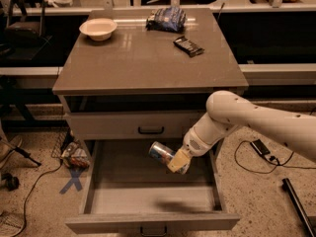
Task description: Place redbull can into middle drawer
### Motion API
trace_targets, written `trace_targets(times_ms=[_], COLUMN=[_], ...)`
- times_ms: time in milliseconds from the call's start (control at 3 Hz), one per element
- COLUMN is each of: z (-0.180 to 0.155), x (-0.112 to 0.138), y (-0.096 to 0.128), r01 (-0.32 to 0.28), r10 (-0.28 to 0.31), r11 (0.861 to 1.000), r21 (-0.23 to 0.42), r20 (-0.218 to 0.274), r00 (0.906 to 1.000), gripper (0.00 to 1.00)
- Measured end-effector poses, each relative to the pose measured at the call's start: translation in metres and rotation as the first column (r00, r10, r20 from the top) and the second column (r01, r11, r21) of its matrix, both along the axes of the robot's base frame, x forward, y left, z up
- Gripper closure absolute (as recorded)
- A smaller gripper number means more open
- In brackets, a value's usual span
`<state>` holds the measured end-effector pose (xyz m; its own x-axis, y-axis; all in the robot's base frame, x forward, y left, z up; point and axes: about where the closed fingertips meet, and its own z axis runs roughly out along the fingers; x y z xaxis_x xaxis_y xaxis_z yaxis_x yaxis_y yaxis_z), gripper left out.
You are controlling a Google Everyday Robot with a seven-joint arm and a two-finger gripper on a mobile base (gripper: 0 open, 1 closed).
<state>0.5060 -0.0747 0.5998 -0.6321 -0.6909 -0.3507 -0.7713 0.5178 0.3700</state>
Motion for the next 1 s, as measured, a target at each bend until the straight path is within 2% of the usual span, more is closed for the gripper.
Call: trace_targets(times_ms=[667,1000], z=[-0.111,-0.167], x=[0.017,0.022], y=[0.02,0.025], r01=[0.083,0.169], r10=[-0.085,-0.171], r11=[0.996,0.985], r21=[-0.034,-0.027], r20=[-0.063,-0.097], r00=[0.9944,0.9805], gripper=[1.0,0.74])
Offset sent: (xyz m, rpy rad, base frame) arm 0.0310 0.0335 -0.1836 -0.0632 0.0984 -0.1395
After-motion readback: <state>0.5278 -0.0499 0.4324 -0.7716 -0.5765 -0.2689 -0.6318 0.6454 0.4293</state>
